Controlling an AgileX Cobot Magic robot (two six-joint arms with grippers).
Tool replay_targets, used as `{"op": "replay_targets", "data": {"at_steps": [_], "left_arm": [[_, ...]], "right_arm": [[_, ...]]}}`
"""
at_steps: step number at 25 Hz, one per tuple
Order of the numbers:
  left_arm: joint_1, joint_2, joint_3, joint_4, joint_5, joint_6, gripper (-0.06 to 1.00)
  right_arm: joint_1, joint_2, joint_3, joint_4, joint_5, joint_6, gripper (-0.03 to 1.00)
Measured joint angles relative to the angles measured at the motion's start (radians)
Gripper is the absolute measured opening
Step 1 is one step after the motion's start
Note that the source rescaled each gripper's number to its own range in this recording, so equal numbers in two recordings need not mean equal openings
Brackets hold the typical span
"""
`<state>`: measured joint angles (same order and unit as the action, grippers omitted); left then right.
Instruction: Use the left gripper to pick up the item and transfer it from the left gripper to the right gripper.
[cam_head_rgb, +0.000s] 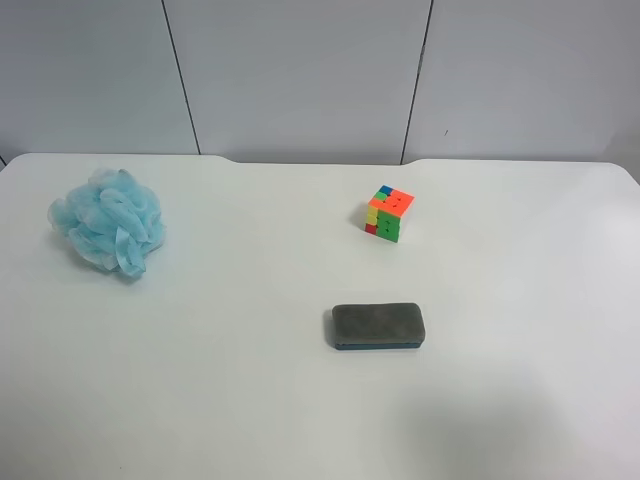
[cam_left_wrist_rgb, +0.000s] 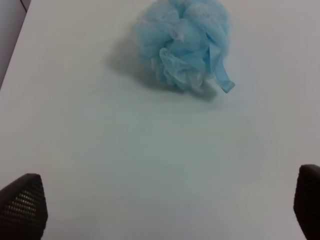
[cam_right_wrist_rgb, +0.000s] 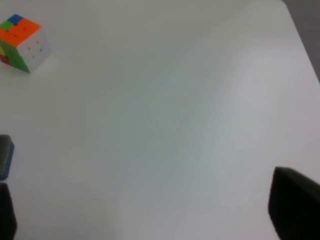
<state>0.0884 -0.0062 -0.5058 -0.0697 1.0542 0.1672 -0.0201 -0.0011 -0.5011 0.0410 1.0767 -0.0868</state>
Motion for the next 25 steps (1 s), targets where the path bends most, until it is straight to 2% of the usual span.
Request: {"op": "replay_targets", "data": {"at_steps": [18, 25], "left_arm": [[0.0, 0.009, 0.0, -0.001, 0.0, -0.004, 1.0], [0.0, 0.276, -0.135, -0.003, 0.007, -0.007, 1.0]], "right_arm": [[0.0, 0.0, 0.0, 0.0, 0.0, 0.0, 1.0], [0.0, 0.0, 0.0, 0.0, 0.0, 0.0, 1.0]]}}
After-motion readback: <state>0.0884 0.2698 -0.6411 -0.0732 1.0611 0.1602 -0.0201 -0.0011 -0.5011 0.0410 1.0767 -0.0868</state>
